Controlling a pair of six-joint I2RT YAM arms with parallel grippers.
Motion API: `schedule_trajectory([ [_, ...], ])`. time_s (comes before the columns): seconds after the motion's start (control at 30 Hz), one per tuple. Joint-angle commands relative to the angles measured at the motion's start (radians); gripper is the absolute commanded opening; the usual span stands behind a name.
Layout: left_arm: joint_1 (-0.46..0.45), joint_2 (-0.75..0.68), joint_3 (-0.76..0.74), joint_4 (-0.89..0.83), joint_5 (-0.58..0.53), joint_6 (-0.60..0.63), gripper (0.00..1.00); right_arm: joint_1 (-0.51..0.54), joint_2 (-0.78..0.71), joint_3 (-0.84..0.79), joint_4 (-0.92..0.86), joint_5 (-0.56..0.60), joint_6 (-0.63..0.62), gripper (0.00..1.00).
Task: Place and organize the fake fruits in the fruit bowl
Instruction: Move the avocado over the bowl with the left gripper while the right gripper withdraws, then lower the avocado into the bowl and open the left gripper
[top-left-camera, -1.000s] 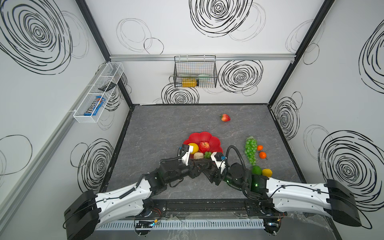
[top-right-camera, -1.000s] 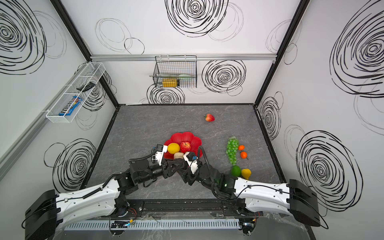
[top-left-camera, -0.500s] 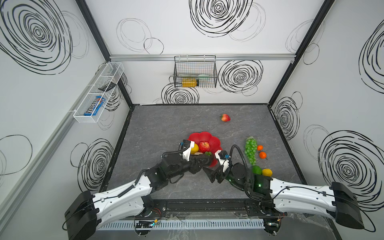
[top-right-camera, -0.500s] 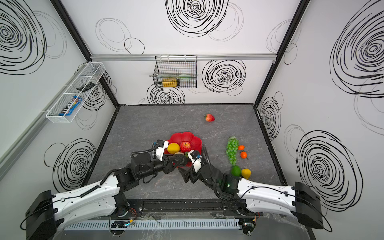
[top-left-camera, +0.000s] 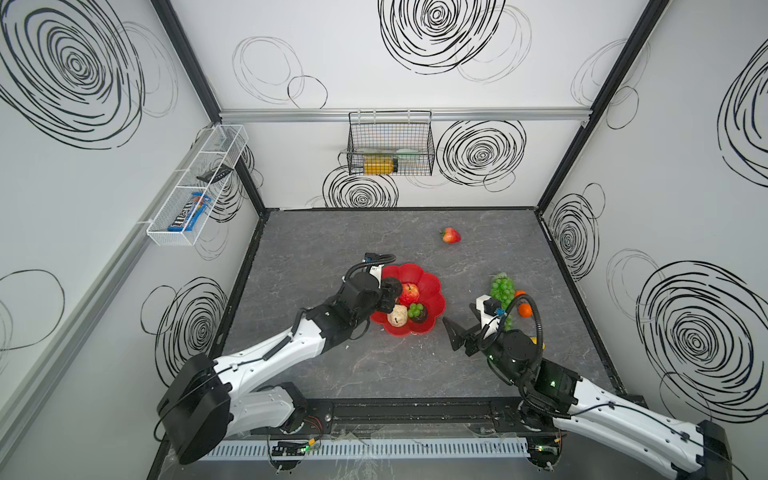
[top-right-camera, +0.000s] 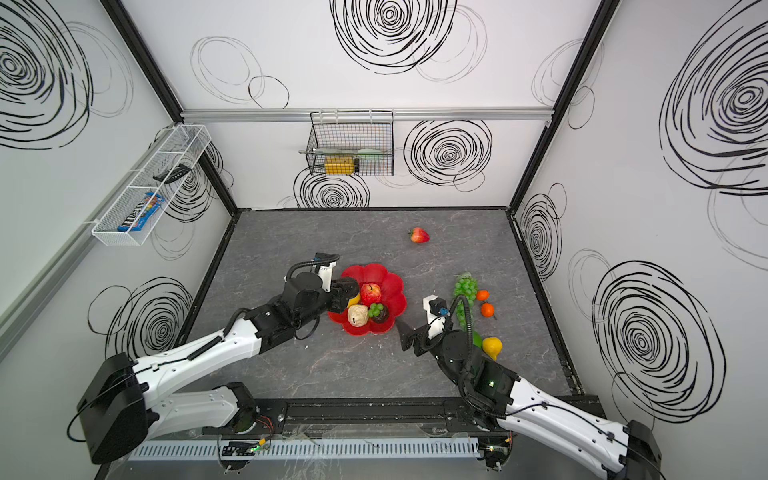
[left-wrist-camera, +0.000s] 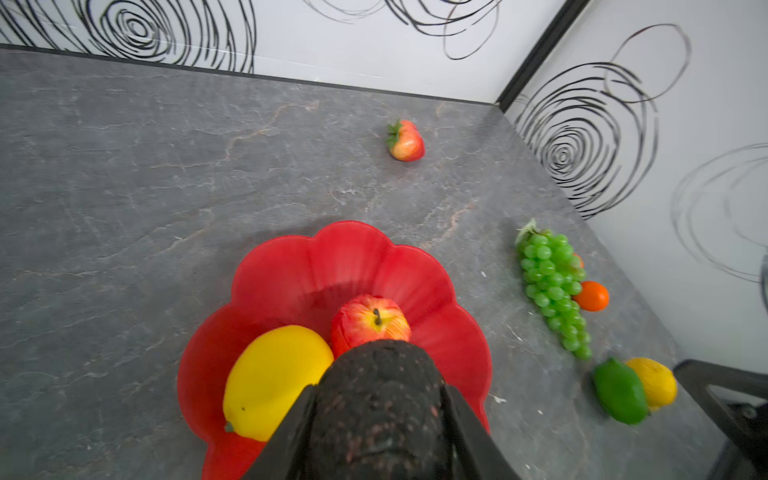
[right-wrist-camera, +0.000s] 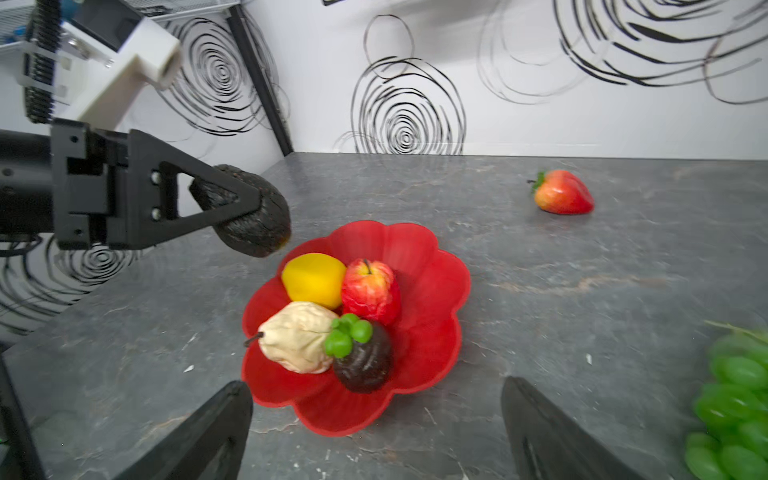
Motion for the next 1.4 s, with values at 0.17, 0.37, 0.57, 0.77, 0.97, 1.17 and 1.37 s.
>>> schedule_trajectory([
  [0.17, 0.070, 0.212, 0.182, -0.031, -0.038, 0.044, 0.42, -0.059, -0.093, -0.054, 0.011, -0.049, 0.027, 0.97],
  [0.37, 0.092, 0.344, 0.288, -0.082, -0.025, 0.025, 0.42, -0.059, -0.080, -0.055, 0.022, -0.063, 0.026, 0.97],
  [0.57, 0.108, 0.426, 0.342, -0.116, -0.008, 0.005, 0.42, -0.061, -0.089, -0.055, 0.017, -0.063, 0.028, 0.97],
  [0.77, 0.122, 0.483, 0.359, -0.102, 0.018, -0.012, 0.42, -0.061, -0.094, -0.055, 0.017, -0.066, 0.028, 0.97],
  [0.97, 0.128, 0.523, 0.369, -0.087, 0.029, -0.033, 0.43, -0.061, -0.092, -0.056, 0.019, -0.066, 0.028, 0.97],
  [1.17, 0.133, 0.564, 0.381, -0.088, 0.034, -0.044, 0.44, -0.060, -0.088, -0.057, 0.022, -0.064, 0.028, 0.97],
  [1.37, 0.140, 0.592, 0.369, -0.060, 0.042, -0.063, 0.45, -0.061, -0.074, -0.056, 0.028, -0.063, 0.028, 0.97],
])
